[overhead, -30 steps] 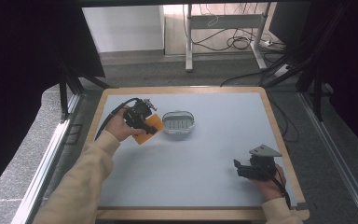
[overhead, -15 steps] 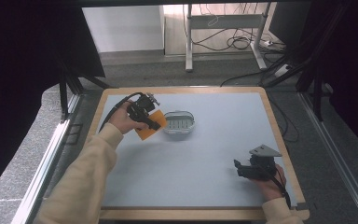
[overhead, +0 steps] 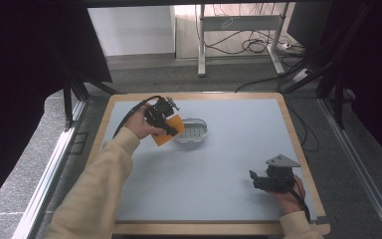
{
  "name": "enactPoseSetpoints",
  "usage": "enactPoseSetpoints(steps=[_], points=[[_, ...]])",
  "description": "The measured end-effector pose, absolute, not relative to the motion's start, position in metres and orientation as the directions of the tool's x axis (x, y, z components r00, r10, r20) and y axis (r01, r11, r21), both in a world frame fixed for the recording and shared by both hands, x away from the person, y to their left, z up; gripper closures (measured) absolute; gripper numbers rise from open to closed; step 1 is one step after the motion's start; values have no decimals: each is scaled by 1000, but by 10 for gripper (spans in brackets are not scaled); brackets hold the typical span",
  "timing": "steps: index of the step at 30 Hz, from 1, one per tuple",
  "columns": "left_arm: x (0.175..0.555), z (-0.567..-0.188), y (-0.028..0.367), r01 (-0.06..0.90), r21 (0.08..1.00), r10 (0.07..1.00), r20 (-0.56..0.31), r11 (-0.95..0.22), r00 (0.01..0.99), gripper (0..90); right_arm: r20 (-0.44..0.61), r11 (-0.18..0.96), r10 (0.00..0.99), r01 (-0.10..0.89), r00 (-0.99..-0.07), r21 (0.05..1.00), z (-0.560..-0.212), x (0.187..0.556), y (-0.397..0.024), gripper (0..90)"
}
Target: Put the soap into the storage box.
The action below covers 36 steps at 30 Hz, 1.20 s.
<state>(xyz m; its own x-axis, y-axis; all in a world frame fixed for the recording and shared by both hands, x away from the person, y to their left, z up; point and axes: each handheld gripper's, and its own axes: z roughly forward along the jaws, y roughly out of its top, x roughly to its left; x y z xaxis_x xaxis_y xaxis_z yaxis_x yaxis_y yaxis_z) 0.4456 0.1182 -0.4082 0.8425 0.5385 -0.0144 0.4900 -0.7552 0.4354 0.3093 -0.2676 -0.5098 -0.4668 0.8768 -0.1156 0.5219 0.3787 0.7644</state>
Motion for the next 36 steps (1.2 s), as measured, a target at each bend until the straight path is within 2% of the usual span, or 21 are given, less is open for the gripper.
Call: enactPoseSetpoints(steps=[12,16,21,36], points=[[465,-405,93,447,417,494,6,-792,869,618,-117,378,877,520,-466,766,-509,309,-269,147],[469,-407,81,406,400,458,39,-822,888,618,-115,377,877,521,-466,766,-509,309,-269,147],[475,-410,72,393,405,439,22,-826,898,618,-121,381,877,520,-465,765,-510,309,-269,147],[483,-414,64,337,396,382,38,-854,924,618,-124,382,881,531,-457,757,-511,310,-270,147]])
